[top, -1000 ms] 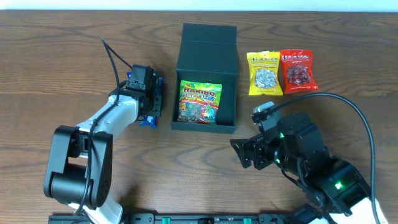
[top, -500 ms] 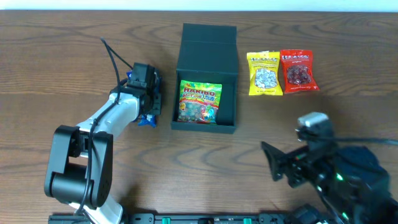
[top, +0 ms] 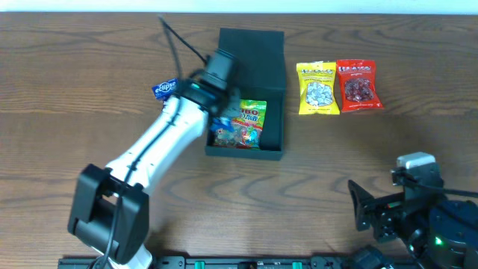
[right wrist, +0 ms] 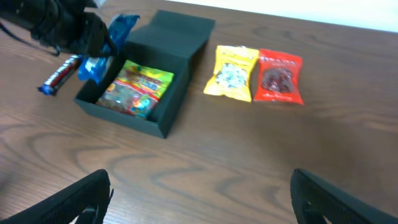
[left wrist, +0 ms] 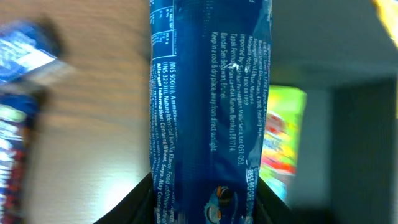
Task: Pack container
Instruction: 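Carry the blue wafer bar right and lower it into the box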
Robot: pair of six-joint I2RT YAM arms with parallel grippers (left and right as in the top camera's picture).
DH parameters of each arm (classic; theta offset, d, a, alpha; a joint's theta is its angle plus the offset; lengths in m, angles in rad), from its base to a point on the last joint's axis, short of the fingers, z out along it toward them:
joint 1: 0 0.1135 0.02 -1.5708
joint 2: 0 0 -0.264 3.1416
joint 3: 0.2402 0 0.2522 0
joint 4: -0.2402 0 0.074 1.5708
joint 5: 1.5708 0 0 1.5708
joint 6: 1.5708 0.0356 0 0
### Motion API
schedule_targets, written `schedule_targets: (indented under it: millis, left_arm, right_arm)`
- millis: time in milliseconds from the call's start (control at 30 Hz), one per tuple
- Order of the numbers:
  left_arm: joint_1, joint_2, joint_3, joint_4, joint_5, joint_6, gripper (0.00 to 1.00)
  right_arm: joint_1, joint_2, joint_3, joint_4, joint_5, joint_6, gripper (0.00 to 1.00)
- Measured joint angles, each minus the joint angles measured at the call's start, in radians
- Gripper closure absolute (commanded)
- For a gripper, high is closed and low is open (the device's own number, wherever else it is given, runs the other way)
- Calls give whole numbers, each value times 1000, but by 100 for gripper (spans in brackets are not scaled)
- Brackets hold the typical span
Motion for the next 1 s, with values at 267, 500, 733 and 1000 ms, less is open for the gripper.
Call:
schedule_targets:
  millis: [267,500,733,1000]
  left_arm:
    - [-230,25,0,68,-17,-302,94]
    - [-254,99,0,116,-28,-407,94]
    - [-254,99,0,180,-43,-361,90]
    - [-254,99,0,181,-43,-238,41]
  right_arm:
    - [0,0,27,-22,28,44,5]
    - [0,0,27,-59,30,58,5]
    - [0,0,27,-64,31,59,4]
    - [0,0,27,-58,31,59,2]
